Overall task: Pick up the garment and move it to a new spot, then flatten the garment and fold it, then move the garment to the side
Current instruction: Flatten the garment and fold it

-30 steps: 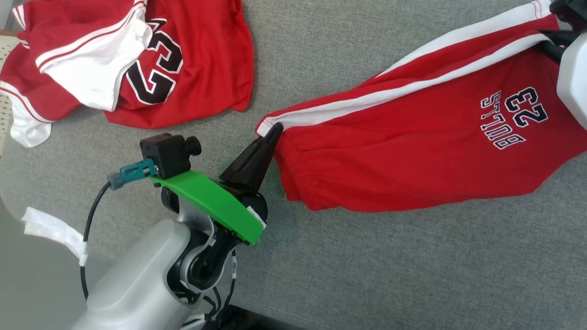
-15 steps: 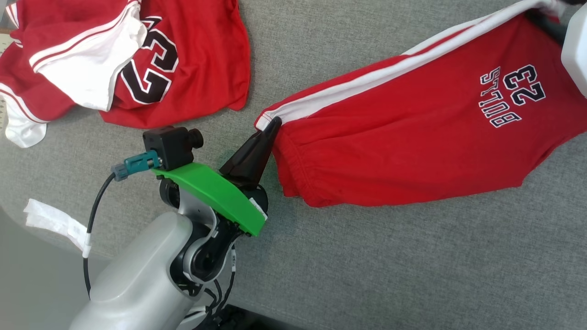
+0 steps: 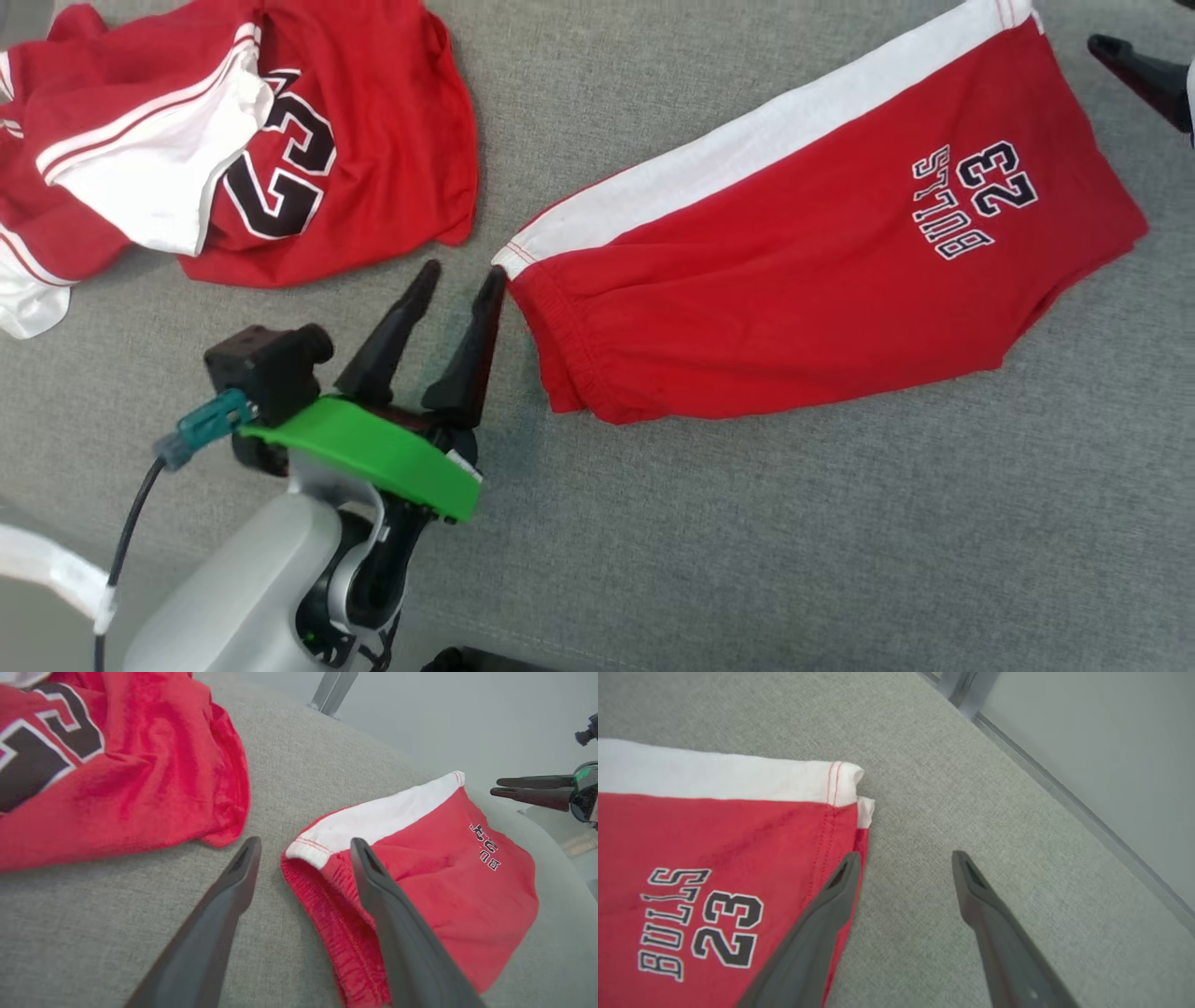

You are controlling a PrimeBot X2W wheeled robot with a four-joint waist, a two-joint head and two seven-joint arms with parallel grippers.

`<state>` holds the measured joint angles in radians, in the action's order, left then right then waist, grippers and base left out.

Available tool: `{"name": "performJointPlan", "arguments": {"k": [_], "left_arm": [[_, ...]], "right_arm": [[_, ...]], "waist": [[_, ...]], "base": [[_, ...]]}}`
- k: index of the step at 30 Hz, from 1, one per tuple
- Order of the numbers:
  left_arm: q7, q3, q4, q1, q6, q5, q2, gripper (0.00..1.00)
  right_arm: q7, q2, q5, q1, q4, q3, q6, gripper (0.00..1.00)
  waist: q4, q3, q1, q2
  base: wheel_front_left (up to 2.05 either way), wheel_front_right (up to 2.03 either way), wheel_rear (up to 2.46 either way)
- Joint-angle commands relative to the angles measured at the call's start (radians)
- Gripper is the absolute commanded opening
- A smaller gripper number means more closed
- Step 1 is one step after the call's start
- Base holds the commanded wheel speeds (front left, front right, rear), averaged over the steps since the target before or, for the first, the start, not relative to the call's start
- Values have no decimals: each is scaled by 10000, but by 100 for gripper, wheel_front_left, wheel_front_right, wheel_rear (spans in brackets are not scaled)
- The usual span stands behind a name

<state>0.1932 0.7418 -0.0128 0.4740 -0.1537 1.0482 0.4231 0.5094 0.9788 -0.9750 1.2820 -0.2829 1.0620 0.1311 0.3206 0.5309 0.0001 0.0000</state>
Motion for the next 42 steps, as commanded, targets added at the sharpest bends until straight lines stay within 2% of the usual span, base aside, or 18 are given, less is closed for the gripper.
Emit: {"name": "performJointPlan", "arguments": {"k": [1,4,8,10,17,18,19,20,25,34,42], "left_arm": [[239,-125,-215,-240,-290,-354,186,100],[554,-308,-770,-671,-729,-935,172,100],[707,-469,-1088,-987,-950,-1898,-101,100],[720,-680,-1146,-1143,-1025,-2273,-525,100],[721,-1486,-1021,-1730,-456,-3570,-1634,100],[723,-1632,-943,-1805,-349,-3688,-1739,100],[722,-1733,-873,-1870,-268,-3789,-1823,100],[722,-1866,-786,-1972,-180,-3917,-1909,100],[723,-2402,-424,-2443,140,-4407,-1954,100],[725,-2729,-238,-3536,289,-4858,-1625,100],[723,-2720,-240,-4216,434,-5008,-1411,100]], "right_arm": [[193,-267,-336,-422,-180,-348,-2,100],[681,-669,-600,-934,-572,-1182,-4,100],[1533,-1194,-57,-1470,-833,-1759,-4,100],[2061,-1414,278,-1766,-1000,-2052,-2,100],[3408,-2613,1413,-3489,-1620,-3161,2,100],[3524,-2876,1532,-3782,-1625,-3404,13,87],[3500,-3092,1590,-3989,-1514,-3593,36,35],[3413,-3346,1621,-4261,-1456,-3921,51,0],[3137,-3971,1900,-5346,-1223,-5300,47,0],[1776,-4469,2344,-7414,-1044,-9014,-25,0],[973,-4933,3029,-8266,-1350,-12443,-12,0]], "waist": [[-250,-467,-1,0],[-241,-551,-1,0],[-48,-376,-1,0],[74,-252,-1,0],[298,-127,-1,0],[283,-167,-1,0],[257,-207,-1,0],[184,-300,-1,0],[-572,-981,-1,0],[-1940,-2233,-1,0],[-2156,-2568,-1,0]], "base": [[0,0,0],[0,0,0],[0,0,0],[0,0,0],[0,0,0],[0,0,0],[0,0,0],[0,0,0],[0,0,0],[0,0,0],[0,0,0]]}}
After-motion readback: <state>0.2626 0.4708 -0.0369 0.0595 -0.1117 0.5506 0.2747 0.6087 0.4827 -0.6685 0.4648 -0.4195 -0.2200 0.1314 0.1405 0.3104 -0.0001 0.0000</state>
